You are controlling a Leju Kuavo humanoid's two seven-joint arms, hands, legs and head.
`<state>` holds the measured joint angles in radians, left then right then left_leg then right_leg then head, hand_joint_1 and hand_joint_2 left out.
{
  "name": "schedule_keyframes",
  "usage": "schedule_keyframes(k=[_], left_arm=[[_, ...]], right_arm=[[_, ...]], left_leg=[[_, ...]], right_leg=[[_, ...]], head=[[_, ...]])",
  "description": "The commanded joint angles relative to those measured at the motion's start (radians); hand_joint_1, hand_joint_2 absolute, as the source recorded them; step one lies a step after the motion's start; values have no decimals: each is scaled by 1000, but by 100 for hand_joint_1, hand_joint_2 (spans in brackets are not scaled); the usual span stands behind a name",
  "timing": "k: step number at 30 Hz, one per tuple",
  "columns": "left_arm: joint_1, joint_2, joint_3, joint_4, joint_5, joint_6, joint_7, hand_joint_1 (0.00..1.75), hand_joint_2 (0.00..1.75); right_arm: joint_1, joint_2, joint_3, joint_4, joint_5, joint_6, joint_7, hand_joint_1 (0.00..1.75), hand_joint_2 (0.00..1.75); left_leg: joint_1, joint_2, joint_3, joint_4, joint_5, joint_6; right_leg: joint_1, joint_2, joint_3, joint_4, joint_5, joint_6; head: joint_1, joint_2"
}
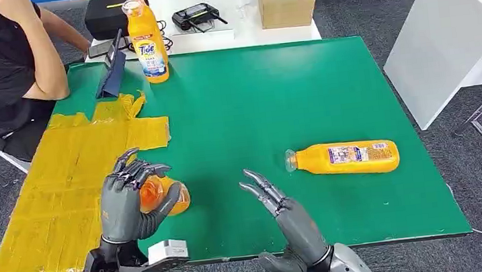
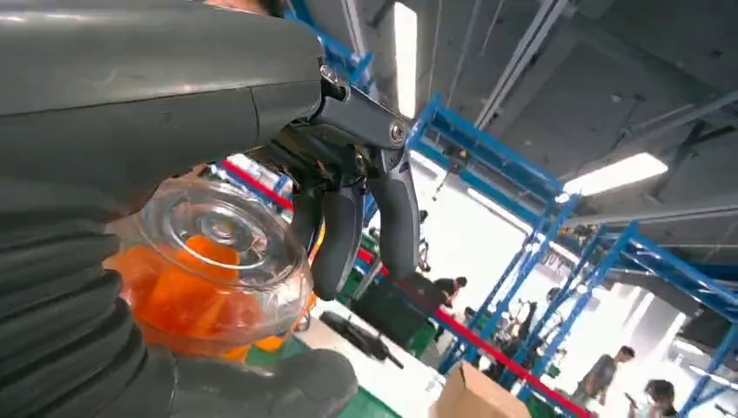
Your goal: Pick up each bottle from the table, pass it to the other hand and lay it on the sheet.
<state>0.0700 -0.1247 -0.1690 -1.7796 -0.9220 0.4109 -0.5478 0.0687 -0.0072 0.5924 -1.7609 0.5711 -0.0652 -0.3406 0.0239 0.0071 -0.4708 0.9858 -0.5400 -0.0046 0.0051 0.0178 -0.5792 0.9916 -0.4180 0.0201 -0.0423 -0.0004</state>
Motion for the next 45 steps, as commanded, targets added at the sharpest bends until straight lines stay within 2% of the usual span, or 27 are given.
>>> schedule_keyframes(k=[1,7,10,12,13,14,17,26,27,28,45], left_arm=[[-23,33,-43,48,80,-98,-22,175,175],[-23,33,-42,48,114,-130,-27,175,175],[-39,49,-26,83,354,-387,-31,175,175],[-47,48,-8,109,372,-408,-41,175,175],[-53,50,7,139,442,-489,-42,79,175],[-55,44,27,160,479,-528,-42,0,175],[-57,49,37,188,502,-571,-43,0,175],[-59,51,33,188,489,-569,-46,0,175],[-59,51,33,188,489,-569,-46,9,175],[-56,58,26,184,488,-580,-49,175,175],[-36,14,47,137,443,-522,-66,175,175]], right_arm=[[-36,-22,7,34,-2,8,4,0,0],[-36,-20,3,41,-2,6,4,0,0],[-40,-13,-2,57,-9,22,-1,0,0],[-44,-10,-4,66,-10,23,-3,0,0],[-51,-7,-3,76,-11,28,-8,0,0],[-54,-2,-5,84,-12,29,-11,0,0],[-61,2,-4,94,-12,32,-15,0,0],[-67,4,-4,98,-14,34,-17,0,0],[-67,4,-4,98,-14,34,-17,0,0],[-69,3,-2,99,-16,37,-20,0,0],[-57,15,5,95,-8,33,-24,0,0]], left_leg=[[-1,-1,3,-3,1,2],[-1,-1,3,-3,1,2],[-1,-1,3,-3,1,1],[-1,-1,3,-2,1,1],[-1,-1,4,-5,2,1],[-2,-1,4,-4,1,1],[-1,0,3,-3,1,1],[-1,-1,4,-4,1,2],[-1,-1,4,-4,1,2],[-2,-1,6,-6,2,2],[-1,-1,3,-3,0,2]], right_leg=[[-1,-2,3,-2,0,1],[-1,-2,3,-2,0,1],[-1,-2,3,-2,0,1],[-1,-1,2,-2,0,0],[-1,-2,4,-3,1,0],[-1,-1,4,-3,1,0],[-1,0,3,-2,1,0],[-1,-1,4,-3,0,1],[-1,-1,4,-3,1,1],[-2,-2,5,-4,1,1],[-1,-2,3,-2,0,1]], head=[[0,0],[0,0],[0,0],[0,0],[0,0],[0,0],[0,0],[0,0],[0,0],[0,0],[0,0]])
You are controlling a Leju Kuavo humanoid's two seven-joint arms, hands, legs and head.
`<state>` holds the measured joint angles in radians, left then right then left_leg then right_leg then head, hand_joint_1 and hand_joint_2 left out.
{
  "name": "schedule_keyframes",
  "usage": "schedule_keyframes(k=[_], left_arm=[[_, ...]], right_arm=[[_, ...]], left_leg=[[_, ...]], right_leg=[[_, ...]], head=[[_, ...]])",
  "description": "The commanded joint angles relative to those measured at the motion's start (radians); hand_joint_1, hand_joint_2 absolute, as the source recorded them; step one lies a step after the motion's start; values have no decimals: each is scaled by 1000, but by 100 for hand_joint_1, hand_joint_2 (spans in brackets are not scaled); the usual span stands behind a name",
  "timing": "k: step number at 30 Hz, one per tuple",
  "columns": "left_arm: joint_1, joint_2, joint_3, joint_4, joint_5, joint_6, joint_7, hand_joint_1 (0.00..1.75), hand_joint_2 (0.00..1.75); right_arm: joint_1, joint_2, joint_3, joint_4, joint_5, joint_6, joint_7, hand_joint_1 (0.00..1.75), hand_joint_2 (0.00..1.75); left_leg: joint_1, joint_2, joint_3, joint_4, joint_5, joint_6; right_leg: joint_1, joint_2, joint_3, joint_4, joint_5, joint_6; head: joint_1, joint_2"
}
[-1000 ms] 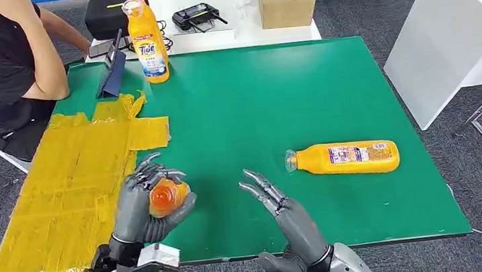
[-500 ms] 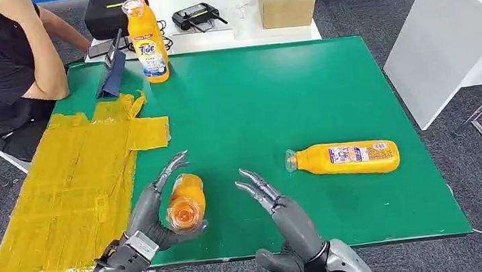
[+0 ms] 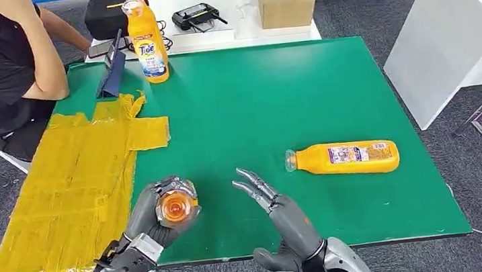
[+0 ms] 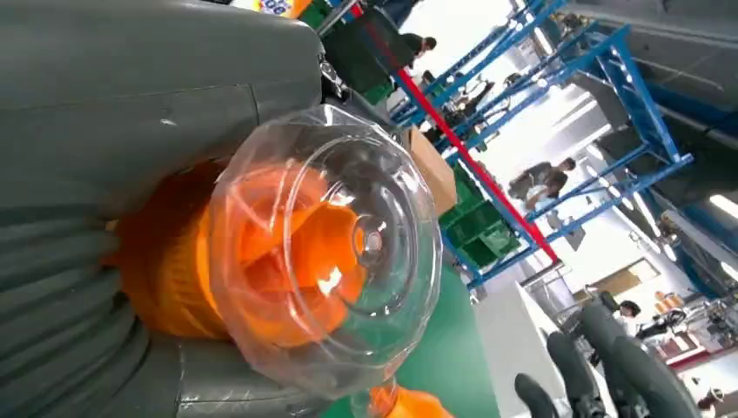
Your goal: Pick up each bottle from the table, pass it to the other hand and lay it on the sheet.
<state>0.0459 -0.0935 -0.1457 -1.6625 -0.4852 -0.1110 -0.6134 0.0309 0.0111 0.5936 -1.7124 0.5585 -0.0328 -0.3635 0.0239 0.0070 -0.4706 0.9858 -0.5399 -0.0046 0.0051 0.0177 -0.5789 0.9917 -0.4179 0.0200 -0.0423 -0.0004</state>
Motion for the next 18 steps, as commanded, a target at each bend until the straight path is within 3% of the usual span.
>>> schedule_keyframes(k=[1,3,5,10,11,12,13,14,15,16,18], left_arm=[[-12,-17,24,20,6,0,-1,175,175],[-15,-35,42,2,10,28,-15,175,175],[-15,-66,46,-61,-91,152,-20,175,175],[-12,-68,39,-84,-111,165,-1,175,175],[-9,-85,34,-98,-219,281,-22,175,175],[-3,-95,11,-126,-487,534,2,175,175],[7,-94,-26,-130,-691,689,52,175,175],[16,-79,-65,-112,-931,805,176,175,175],[15,-73,-83,-104,-1029,809,234,175,175],[0,-17,-80,-91,-1086,809,282,175,175],[-3,1,-38,-88,-1086,809,262,175,175]], right_arm=[[-19,-3,4,47,4,1,-1,0,0],[-16,-1,2,44,7,0,-1,0,0],[-2,3,-1,27,20,-1,5,0,0],[2,3,1,22,22,0,6,0,0],[5,5,0,19,27,-3,9,0,0],[1,-1,8,14,30,-5,14,0,0],[-9,-10,14,16,24,-6,20,0,0],[-21,-22,21,21,7,-4,23,0,0],[-29,-28,24,25,-2,-2,20,0,0],[-40,-34,27,33,-16,-1,16,0,0],[-44,-36,29,36,-22,2,14,0,0]], left_leg=[[-1,0,2,-2,0,1],[-1,0,1,-1,0,1],[-1,-1,2,-2,0,2],[-1,-1,2,-2,0,2],[-1,-1,2,-2,0,1],[-1,-1,3,-3,0,2],[0,-1,0,0,0,1],[0,-1,0,0,0,1],[-1,-1,1,-1,0,2],[-1,-1,1,-1,0,2],[-1,1,3,-3,1,1]], right_leg=[[-1,-1,2,-1,0,1],[0,-1,1,-1,0,0],[0,-2,2,-2,0,1],[-1,-2,2,-1,-1,1],[-1,-2,2,-1,-1,1],[-1,-2,3,-2,0,1],[0,-1,1,-1,0,1],[0,-1,0,0,0,0],[-1,-2,1,-1,0,1],[-1,-2,1,-1,0,1],[-1,0,2,-1,0,0]], head=[[0,0],[0,0],[0,0],[0,0],[0,0],[0,0],[0,0],[0,0],[0,0],[0,0],[0,0]])
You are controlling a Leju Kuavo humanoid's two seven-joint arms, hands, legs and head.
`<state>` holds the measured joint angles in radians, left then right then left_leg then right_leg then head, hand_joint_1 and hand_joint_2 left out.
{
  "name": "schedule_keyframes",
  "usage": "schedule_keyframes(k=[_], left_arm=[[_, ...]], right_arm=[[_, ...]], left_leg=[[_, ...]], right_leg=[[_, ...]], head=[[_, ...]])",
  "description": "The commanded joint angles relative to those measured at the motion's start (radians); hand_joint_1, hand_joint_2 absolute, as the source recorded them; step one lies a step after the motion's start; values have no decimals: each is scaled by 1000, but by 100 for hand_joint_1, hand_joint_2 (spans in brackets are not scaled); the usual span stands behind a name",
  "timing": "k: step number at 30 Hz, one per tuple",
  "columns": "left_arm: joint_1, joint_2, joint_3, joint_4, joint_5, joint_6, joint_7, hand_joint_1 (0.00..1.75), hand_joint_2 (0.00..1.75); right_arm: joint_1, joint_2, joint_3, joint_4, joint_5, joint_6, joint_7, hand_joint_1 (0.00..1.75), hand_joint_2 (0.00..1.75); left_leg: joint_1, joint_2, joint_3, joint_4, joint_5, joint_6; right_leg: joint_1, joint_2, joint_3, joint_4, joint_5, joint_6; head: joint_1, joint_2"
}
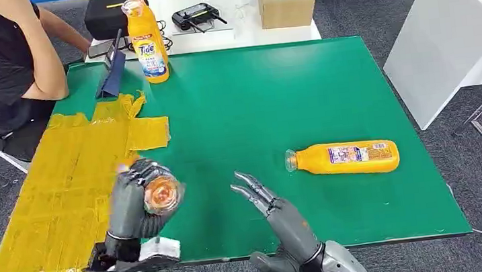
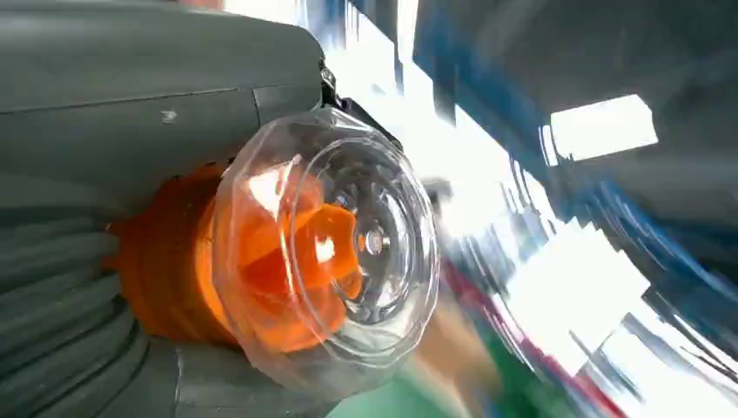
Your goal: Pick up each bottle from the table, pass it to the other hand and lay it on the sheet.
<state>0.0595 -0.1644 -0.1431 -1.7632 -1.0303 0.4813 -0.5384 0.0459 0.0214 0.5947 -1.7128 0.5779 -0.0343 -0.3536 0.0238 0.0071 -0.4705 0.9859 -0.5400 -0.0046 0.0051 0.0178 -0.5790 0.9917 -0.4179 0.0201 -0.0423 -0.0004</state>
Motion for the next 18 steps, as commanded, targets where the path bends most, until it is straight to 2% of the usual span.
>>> schedule_keyframes(k=[1,2,3,4,5,6,7,8,9,10,11,12,13,15,18], left_arm=[[-25,80,-5,32,-541,217,156,175,175],[-19,74,89,29,-541,217,66,175,175],[-25,105,148,120,-541,217,53,175,175],[-48,162,118,186,-541,217,123,175,175],[-212,399,-200,380,-541,217,485,175,175],[-399,457,-658,605,-541,217,957,175,175],[-399,457,-658,605,-541,217,957,175,175],[-414,410,-640,756,-541,192,950,175,175],[-417,376,-567,907,-541,191,908,175,175],[-418,335,-475,1025,-540,208,837,175,175],[-434,301,-358,1154,-541,217,725,175,175],[-446,282,-298,1233,-540,212,678,175,175],[-451,268,-246,1281,-516,217,611,175,175],[-459,239,-166,1360,-512,152,558,175,175],[-471,211,-113,1408,-479,77,507,175,175]], right_arm=[[-66,-47,27,43,-45,4,3,0,0],[-76,-52,36,49,-55,11,-3,0,0],[-88,-61,45,55,-68,16,-7,0,0],[-92,-63,48,58,-72,18,-8,0,0],[-98,-69,55,63,-78,22,-11,0,0],[-121,-69,67,77,-92,27,-13,0,0],[-121,-69,67,77,-92,27,-13,0,0],[-137,-62,72,91,-99,32,-14,0,0],[-172,-55,91,118,-118,56,-25,0,0],[-187,-48,98,135,-120,56,-25,0,0],[-199,-42,107,151,-121,56,-26,0,0],[-199,-40,109,154,-123,55,-27,0,0],[-195,-41,111,153,-123,53,-27,0,0],[-192,-44,114,150,-124,52,-27,0,0],[-193,-41,116,154,-124,52,-28,0,0]], left_leg=[[-2,0,5,-4,1,2],[-1,-2,2,-3,1,1],[-1,-1,2,-2,0,1],[-1,2,4,-5,1,1],[-2,4,7,-6,1,1],[-2,-4,3,-4,2,0],[-2,-20,1,-6,7,0],[-3,-23,1,-2,6,1],[-4,-20,4,-3,7,0],[-3,-24,4,-6,11,1],[-4,-19,6,-8,12,-1],[-4,-7,10,-10,10,0],[-4,-4,9,-9,8,0],[-1,-2,5,-5,7,-1],[-1,-2,5,-3,7,-1]], right_leg=[[-1,-1,3,-3,0,0],[-1,-3,3,-2,0,0],[-1,-1,2,-1,1,0],[-1,2,3,-3,1,0],[-2,4,4,-4,2,0],[-2,-4,4,-2,0,0],[-2,-20,7,-4,1,-1],[-2,-22,3,-2,-1,0],[-2,-19,4,-3,-1,1],[-1,-22,6,-6,1,0],[-2,-17,6,-7,3,0],[-3,-6,6,-7,5,0],[-3,-3,7,-5,6,-2],[-2,-3,5,-2,4,-3],[-1,-2,3,0,3,-3]], head=[[0,0],[1,0],[0,0],[0,0],[0,0],[0,0],[0,0],[0,0],[1,0],[3,0],[-1,0],[1,0],[2,0],[2,0],[2,0]])
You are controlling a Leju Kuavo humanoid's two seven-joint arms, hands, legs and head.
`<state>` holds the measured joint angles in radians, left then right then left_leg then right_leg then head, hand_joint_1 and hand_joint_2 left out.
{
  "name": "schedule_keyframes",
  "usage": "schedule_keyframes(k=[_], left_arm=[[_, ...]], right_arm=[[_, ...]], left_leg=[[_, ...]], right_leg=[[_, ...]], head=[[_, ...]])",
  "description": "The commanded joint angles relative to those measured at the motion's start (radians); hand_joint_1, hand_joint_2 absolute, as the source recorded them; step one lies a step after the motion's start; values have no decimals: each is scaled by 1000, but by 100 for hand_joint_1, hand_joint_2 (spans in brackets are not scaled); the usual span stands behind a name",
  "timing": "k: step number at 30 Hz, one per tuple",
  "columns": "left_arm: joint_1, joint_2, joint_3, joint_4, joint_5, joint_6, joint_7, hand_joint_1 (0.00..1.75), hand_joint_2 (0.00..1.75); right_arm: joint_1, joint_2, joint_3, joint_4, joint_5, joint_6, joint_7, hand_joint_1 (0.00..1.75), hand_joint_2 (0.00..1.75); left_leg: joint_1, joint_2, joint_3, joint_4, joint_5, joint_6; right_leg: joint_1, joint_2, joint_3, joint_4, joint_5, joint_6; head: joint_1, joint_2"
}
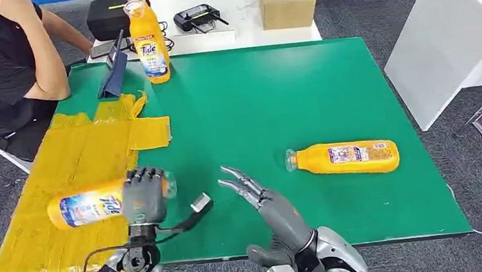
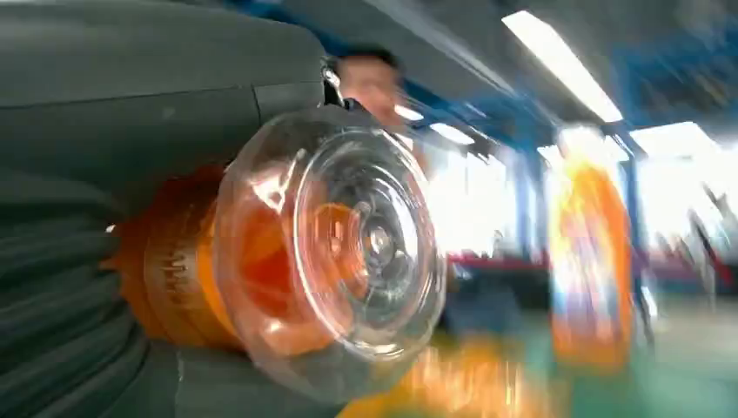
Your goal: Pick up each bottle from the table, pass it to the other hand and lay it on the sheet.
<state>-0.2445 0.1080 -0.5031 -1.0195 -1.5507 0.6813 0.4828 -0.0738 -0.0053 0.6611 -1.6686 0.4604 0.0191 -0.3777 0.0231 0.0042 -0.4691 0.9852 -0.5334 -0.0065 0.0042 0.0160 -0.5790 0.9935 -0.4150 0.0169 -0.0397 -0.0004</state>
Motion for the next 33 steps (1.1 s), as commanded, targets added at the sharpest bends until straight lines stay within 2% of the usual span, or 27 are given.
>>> schedule_keyframes(k=[1,3,5,8,9,10,12,14,15,16,18,21,25,26,27,29,31,33], left_arm=[[-175,-72,261,677,51,-145,-527,175,175],[-187,-88,279,691,68,-182,-567,175,175],[-189,-103,291,690,77,-209,-591,175,175],[-190,-106,291,689,76,-211,-589,175,175],[-194,-128,341,694,105,-231,-571,0,175],[-195,-131,326,679,79,-238,-565,0,175],[-184,-161,389,641,146,-222,-641,0,175],[-163,-195,474,566,295,-242,-820,0,175],[-149,-212,523,506,413,-304,-931,0,0],[-122,-213,514,413,451,-353,-935,0,0],[-106,-208,501,366,457,-379,-917,0,0],[-104,-205,501,369,458,-381,-916,0,0],[-104,-204,500,375,463,-377,-916,0,0],[-102,-215,524,362,524,-383,-973,0,0],[-91,-226,551,312,642,-434,-1075,0,0],[-10,-256,594,35,874,-582,-1131,0,0],[34,-310,653,-233,1153,-797,-1082,0,0],[60,-322,686,-377,1289,-856,-1013,0,0]], right_arm=[[-74,-12,52,114,-7,-2,-3,0,0],[-76,-10,55,118,-6,-1,-4,0,0],[-83,-11,58,118,-6,-1,-4,0,0],[-86,-11,57,117,-6,-1,-4,0,0],[-79,-12,53,107,-5,-2,-3,0,0],[-71,-13,53,100,0,-1,0,0,0],[-40,-23,43,78,13,-7,4,0,0],[-3,-36,25,60,39,-30,12,0,0],[13,-41,11,52,44,-39,13,0,0],[24,-44,-3,49,44,-40,11,0,0],[25,-43,-7,48,46,-40,8,0,0],[21,-40,-7,49,46,-39,8,0,0],[19,-38,-6,53,46,-40,8,0,0],[21,-36,-9,51,46,-40,8,0,0],[30,-34,-20,49,48,-44,12,0,0],[69,-22,-55,50,62,-47,20,0,0],[116,-6,-90,38,125,-76,30,0,0],[126,5,-100,40,169,-87,37,0,0]], left_leg=[[-1,1,4,-4,1,1],[0,-2,3,-4,1,1],[-2,-13,4,-2,1,1],[-4,-11,7,-4,1,2],[-4,-12,8,-4,2,2],[-4,-10,7,-5,3,2],[-4,-11,6,-5,5,3],[-4,-13,7,-4,4,3],[-4,-12,5,-6,7,4],[-3,-15,6,-4,6,3],[-4,-15,5,-5,7,3],[-4,-15,10,-3,6,3],[-5,-13,8,-4,7,4],[-5,-14,9,-3,6,3],[-5,-12,7,-5,7,4],[-5,-12,6,-4,7,4],[-4,-13,5,-3,7,4],[-4,-15,1,-1,6,4]], right_leg=[[0,0,3,-3,0,0],[0,-4,4,-3,0,0],[-1,-13,7,-2,-1,1],[-4,-12,12,-2,-2,3],[-5,-12,14,-2,-1,2],[-6,-11,13,-4,1,3],[-6,-13,12,-5,2,2],[-6,-14,13,-3,1,2],[-6,-14,11,-5,3,2],[-5,-16,13,-4,2,0],[-5,-16,12,-5,3,1],[-5,-15,16,-2,0,1],[-5,-15,14,-3,1,1],[-5,-15,15,-2,1,1],[-6,-14,13,-4,2,1],[-5,-15,12,-4,2,1],[-5,-16,11,-3,1,1],[-4,-17,8,-2,0,1]], head=[[0,0],[-2,0],[0,0],[-1,0],[-1,0],[-1,0],[-1,0],[-1,0],[-1,0],[-1,0],[-2,0],[-1,0],[-1,0],[-1,0],[-1,0],[-1,0],[-1,0],[-1,0]])
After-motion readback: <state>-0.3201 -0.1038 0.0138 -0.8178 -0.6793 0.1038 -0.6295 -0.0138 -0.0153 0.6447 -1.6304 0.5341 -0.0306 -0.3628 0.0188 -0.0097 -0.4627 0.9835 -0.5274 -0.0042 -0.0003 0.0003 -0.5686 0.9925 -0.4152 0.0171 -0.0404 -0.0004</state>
